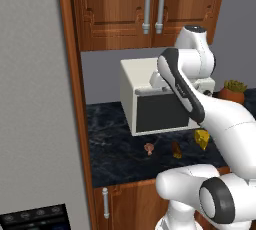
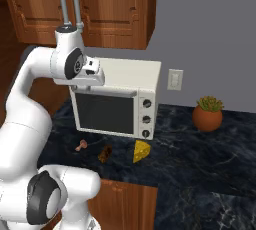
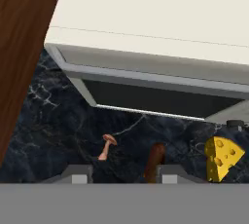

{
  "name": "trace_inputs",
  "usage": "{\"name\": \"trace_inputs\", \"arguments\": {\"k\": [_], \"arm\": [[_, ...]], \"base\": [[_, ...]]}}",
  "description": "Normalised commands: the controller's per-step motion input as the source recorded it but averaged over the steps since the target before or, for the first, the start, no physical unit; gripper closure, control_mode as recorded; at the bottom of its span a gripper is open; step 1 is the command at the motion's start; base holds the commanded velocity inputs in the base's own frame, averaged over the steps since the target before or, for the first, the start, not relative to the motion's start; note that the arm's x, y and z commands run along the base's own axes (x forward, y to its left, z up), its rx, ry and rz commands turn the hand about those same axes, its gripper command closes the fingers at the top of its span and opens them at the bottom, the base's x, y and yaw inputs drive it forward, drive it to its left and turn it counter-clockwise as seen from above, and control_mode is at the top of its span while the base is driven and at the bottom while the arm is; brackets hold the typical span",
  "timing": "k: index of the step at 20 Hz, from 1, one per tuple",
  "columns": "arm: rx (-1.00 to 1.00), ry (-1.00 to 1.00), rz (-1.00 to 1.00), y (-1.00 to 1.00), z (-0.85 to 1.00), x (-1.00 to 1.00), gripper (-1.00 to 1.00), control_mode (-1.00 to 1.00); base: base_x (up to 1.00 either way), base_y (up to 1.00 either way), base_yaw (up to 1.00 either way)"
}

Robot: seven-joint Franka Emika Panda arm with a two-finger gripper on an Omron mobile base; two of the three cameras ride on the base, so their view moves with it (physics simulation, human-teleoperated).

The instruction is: Place the sweet potato and mushroom inside the fridge drawer. Close the drawer after placing the vegetables.

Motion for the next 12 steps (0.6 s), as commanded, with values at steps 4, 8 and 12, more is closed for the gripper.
{"name": "trace_inputs", "arguments": {"k": [4, 8, 12], "arm": [[-0.01, -0.09, -0.02, 0.04, -0.17, -0.52, -1.0, -1.0], [0.14, -0.09, -0.14, -0.09, -0.88, -0.87, -1.0, -1.0], [0.24, 0.14, -0.26, -0.36, -1.0, -0.36, -1.0, -1.0]], "base": [[0.0, 0.0, 0.0], [0.0, 0.0, 0.0], [0.0, 0.0, 0.0]]}}
